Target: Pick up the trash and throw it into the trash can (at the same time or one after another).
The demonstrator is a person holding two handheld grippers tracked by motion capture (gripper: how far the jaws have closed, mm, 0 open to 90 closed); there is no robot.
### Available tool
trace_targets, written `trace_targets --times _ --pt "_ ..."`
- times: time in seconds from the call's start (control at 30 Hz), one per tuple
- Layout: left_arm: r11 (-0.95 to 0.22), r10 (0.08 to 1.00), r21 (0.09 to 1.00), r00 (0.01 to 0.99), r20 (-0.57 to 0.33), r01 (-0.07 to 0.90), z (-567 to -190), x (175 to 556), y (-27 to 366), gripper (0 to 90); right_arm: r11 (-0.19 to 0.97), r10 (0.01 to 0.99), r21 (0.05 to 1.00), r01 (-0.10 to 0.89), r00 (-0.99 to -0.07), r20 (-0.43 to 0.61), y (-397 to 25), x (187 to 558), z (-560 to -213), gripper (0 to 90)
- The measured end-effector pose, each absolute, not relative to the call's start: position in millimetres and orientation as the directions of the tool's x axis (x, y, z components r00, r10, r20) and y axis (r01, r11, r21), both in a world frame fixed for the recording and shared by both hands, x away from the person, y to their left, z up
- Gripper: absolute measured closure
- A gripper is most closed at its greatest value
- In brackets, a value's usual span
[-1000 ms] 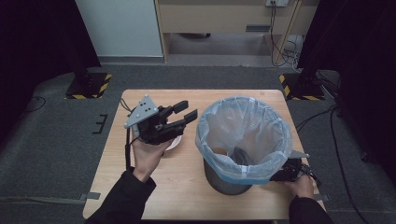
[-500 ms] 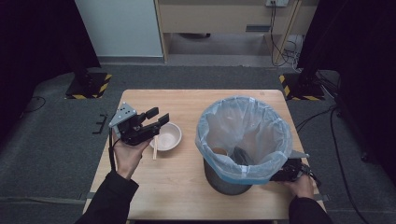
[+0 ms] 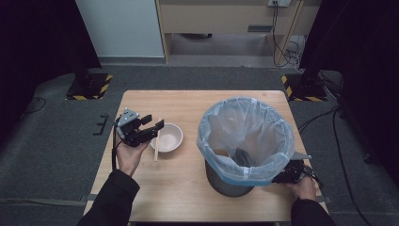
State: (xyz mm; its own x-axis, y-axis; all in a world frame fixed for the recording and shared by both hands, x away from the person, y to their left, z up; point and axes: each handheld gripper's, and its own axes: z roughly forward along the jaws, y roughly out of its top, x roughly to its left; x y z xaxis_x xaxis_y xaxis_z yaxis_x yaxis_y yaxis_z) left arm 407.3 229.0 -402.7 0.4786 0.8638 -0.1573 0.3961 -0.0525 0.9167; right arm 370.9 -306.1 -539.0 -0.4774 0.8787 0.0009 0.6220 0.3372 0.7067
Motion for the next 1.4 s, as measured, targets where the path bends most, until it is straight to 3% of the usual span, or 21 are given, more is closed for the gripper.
trace_targets --times 0.9,1.4 --pt "-0.165 0.921 0.789 0.379 -0.091 0.591 -475 441 228 36.9 0.335 0.878 0.706 0.624 -0.478 0.006 -305 371 -539 0.4" --pt "-0.197 0.922 0.734 0.376 -0.086 0.65 -490 445 225 45.9 0.335 0.878 0.706 0.624 -0.478 0.006 -305 371 -539 0.3"
